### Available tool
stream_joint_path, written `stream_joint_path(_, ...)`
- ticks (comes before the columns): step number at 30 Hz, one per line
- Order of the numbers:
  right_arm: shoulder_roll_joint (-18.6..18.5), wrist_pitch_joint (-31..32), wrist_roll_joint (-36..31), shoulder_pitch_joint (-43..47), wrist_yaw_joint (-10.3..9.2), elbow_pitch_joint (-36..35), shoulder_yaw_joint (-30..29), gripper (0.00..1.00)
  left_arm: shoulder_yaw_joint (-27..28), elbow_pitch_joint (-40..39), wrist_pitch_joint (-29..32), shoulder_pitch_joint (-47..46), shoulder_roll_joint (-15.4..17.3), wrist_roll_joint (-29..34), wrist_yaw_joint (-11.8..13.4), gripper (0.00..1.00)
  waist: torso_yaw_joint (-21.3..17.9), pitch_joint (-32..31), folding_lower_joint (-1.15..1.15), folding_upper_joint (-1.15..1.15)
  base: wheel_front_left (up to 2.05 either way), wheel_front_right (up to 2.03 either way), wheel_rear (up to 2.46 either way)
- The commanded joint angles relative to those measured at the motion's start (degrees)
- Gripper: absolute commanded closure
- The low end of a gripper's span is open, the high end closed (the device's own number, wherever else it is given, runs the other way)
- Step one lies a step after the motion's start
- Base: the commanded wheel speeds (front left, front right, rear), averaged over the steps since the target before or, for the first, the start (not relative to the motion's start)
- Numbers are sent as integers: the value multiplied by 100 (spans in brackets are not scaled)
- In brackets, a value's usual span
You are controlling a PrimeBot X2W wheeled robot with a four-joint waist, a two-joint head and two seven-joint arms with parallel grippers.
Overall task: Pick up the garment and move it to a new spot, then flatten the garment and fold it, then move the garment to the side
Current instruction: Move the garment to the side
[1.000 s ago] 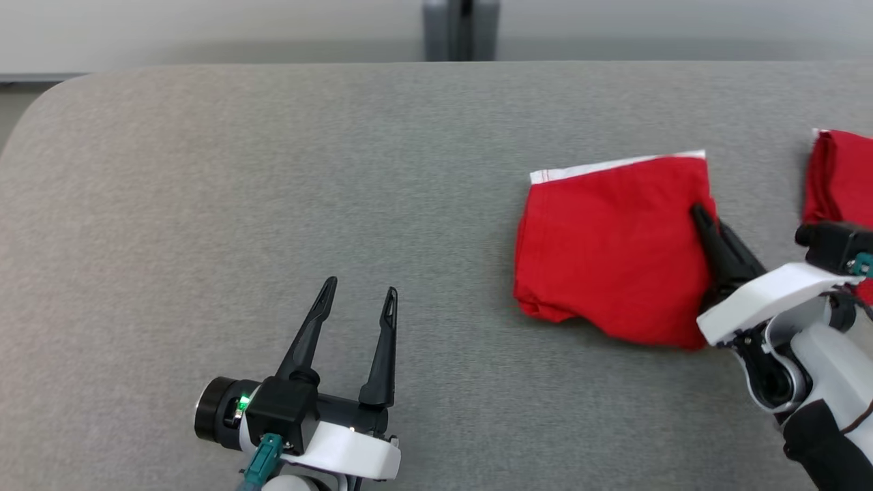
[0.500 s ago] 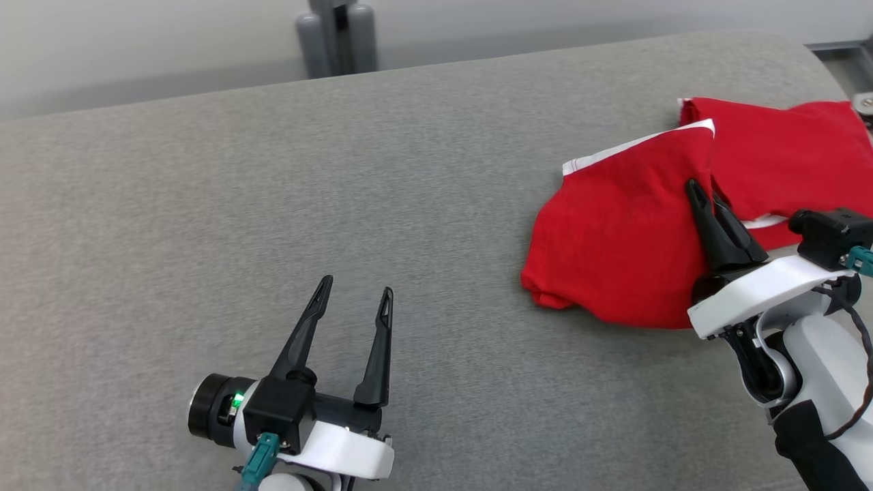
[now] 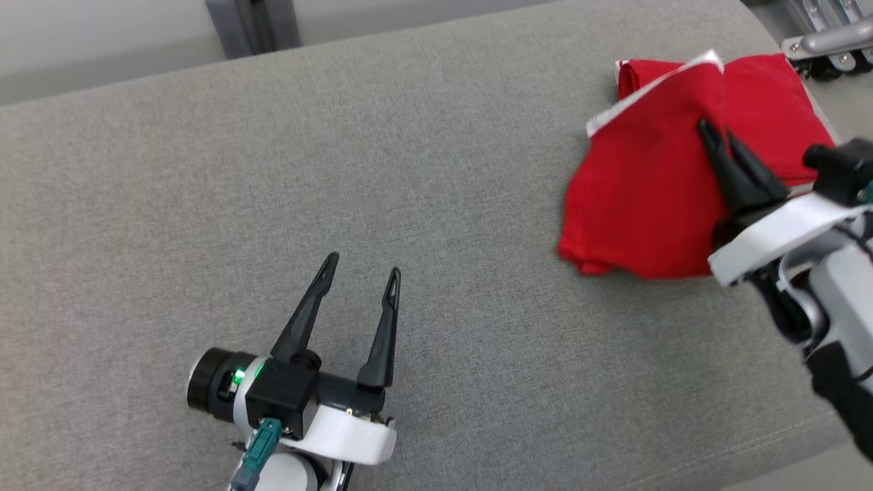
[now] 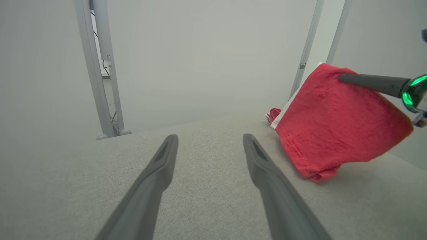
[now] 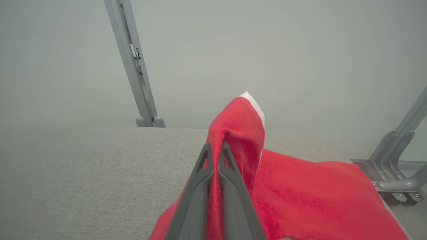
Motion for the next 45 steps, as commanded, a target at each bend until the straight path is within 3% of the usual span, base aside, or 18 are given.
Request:
stream_joint_path(1,-132,-19,-71,-211,0,40,100,100,-1,-61,-23,-160,37,38,-22,0,-12,165,0,0,0,0,0)
stream_joint_path(7,-702,-10,35,-1082,0,137,722,100,-100,-328,36,-437,77,148,-69,0,123,612,0,0,0,0,0)
stream_joint_path(15,-1078,-7,404,-1866,-1,131,1563,100,-164,-369,71,-670,99,157,-112,0,296,941,0,0,0,0,0)
stream_joint_path(27,-1966,-15,542,-2245,-1,825,2088,100,-240,-405,74,-748,140,179,-67,0,348,1120,0,0,0,0,0)
stream_joint_path(34,-1761,71,-424,-2647,-1,1743,2465,100,-289,-486,188,-830,222,218,-89,0,251,1213,0,0,0,0,0)
stream_joint_path(42,-1349,41,-1379,-3005,-2,2890,2328,100,-346,-591,281,-914,273,259,-104,0,271,1322,0,0,0,0,0)
stream_joint_path(43,-1307,31,-1511,-3051,-2,3053,2273,90,-354,-598,293,-923,281,261,-109,0,280,1333,0,0,0,0,0)
stream_joint_path(45,-1245,16,-1785,-3150,-2,3355,2142,85,-372,-604,304,-944,288,253,-122,0,313,1346,0,0,0,0,0)
